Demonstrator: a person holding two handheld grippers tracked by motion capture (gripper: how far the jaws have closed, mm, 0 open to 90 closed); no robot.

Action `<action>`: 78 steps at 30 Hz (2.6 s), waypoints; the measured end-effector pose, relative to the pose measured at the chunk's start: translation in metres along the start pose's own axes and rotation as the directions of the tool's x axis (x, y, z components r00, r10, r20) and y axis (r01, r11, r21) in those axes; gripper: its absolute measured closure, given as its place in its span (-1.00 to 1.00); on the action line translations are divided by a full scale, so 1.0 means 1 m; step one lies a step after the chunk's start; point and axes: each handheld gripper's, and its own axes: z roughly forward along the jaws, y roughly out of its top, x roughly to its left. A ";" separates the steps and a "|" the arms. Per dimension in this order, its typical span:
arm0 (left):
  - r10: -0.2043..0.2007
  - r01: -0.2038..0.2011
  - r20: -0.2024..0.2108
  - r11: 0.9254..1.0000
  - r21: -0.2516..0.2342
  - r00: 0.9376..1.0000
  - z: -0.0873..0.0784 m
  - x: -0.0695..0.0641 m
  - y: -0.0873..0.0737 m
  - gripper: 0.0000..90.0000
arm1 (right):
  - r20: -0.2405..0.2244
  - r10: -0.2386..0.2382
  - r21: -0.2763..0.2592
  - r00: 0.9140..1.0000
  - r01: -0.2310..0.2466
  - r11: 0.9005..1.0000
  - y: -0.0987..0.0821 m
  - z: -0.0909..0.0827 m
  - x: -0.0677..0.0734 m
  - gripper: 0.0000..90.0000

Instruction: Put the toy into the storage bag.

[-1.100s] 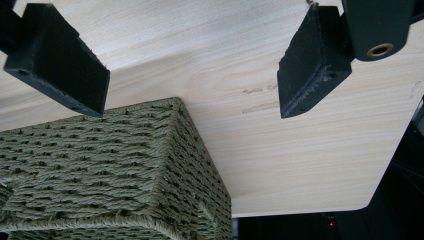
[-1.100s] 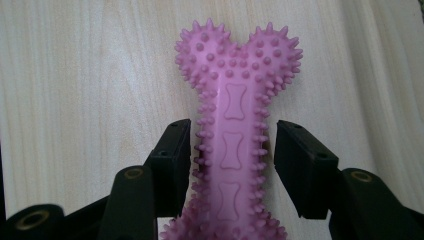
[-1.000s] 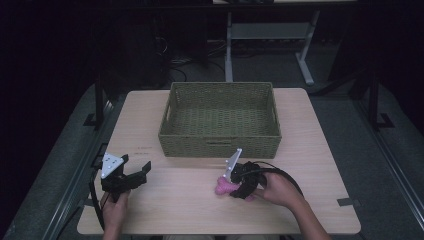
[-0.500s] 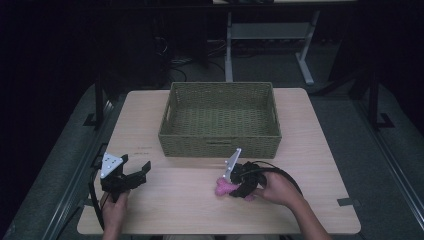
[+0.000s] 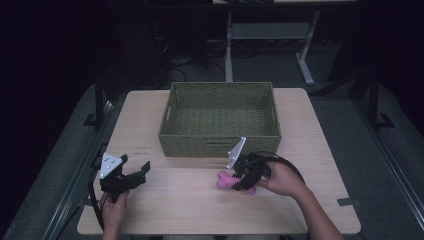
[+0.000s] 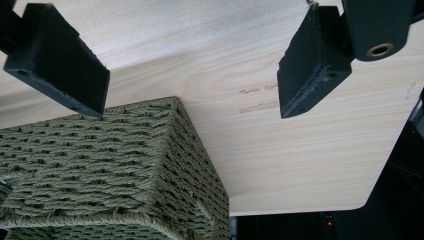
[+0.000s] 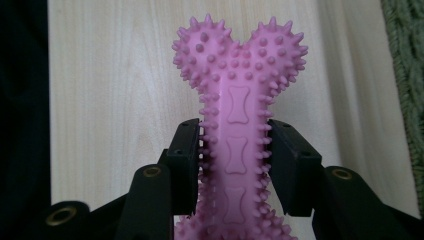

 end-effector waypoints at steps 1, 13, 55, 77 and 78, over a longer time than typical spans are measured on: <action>0.000 0.000 0.000 1.000 0.001 1.000 0.000 0.000 0.000 -0.71 | -0.008 -0.001 -0.011 1.000 0.001 1.000 0.000 -0.006 -0.003 0.28; -0.008 0.008 -0.003 1.000 -0.005 1.000 0.000 0.001 0.000 -0.71 | -0.042 0.010 -0.067 0.999 -0.013 0.998 0.003 -0.036 -0.021 0.28; -0.005 0.005 -0.005 1.000 -0.007 1.000 -0.001 0.002 0.000 -0.71 | -0.041 0.017 -0.100 0.999 -0.021 0.995 0.024 -0.097 -0.060 0.29; -0.007 0.007 -0.005 1.000 -0.009 1.000 -0.001 0.003 0.000 -0.71 | -0.005 0.032 -0.078 0.999 -0.032 0.996 0.038 -0.120 -0.082 0.29; -0.007 0.007 -0.005 1.000 -0.010 1.000 -0.001 0.003 0.000 -0.71 | -0.004 0.031 -0.075 1.000 -0.032 0.997 0.039 -0.120 -0.083 0.29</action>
